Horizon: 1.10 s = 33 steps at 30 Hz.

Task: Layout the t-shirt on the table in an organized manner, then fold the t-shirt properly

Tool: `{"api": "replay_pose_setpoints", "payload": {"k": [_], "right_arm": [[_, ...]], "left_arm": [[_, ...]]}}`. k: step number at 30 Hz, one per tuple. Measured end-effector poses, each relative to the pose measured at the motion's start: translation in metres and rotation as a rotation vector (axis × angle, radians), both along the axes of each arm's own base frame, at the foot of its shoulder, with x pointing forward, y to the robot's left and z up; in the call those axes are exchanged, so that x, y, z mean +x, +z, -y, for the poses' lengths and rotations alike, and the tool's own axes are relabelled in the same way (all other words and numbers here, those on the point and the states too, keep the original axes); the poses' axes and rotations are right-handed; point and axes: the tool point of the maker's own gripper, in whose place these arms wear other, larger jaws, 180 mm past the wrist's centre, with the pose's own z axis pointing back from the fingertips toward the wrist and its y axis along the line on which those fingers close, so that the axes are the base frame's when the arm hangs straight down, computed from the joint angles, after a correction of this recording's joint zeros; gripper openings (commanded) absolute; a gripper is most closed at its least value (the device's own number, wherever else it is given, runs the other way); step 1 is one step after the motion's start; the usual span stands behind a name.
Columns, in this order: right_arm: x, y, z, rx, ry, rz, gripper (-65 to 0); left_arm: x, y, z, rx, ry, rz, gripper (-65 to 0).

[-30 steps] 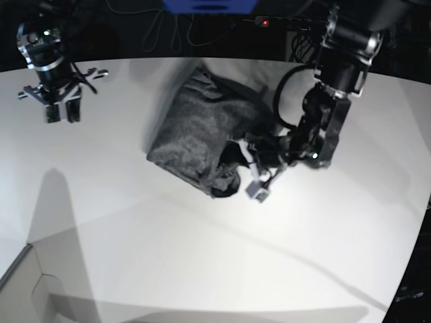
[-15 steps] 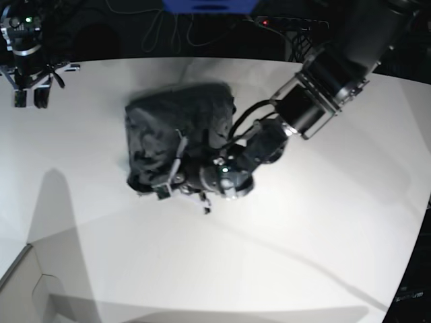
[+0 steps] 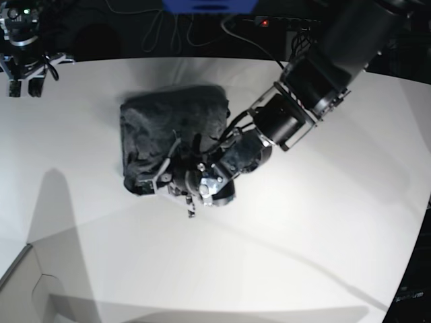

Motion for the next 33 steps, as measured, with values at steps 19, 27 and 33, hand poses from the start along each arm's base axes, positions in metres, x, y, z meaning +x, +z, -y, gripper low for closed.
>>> {"api": "replay_pose_setpoints", "payload": {"k": [19, 27, 33], "right_arm": [[-0.002, -0.001, -0.001, 0.006, -0.008, 0.000, -58.8], [-0.054, -0.003, 0.045, -0.020, -0.221, -0.028, -61.4], [-0.113, -0.061, 0.066, 0.115, -0.424, -0.123, -65.0]], "left_arm": [[0.078, 0.149, -0.066, -0.196, 0.248, 0.318, -28.0], [0.029, 0.134, -0.293, -0.085, 0.870, 0.319, -57.0], [-0.090, 0.091, -0.415, 0.073, 1.241, 0.217, -64.7]]}}
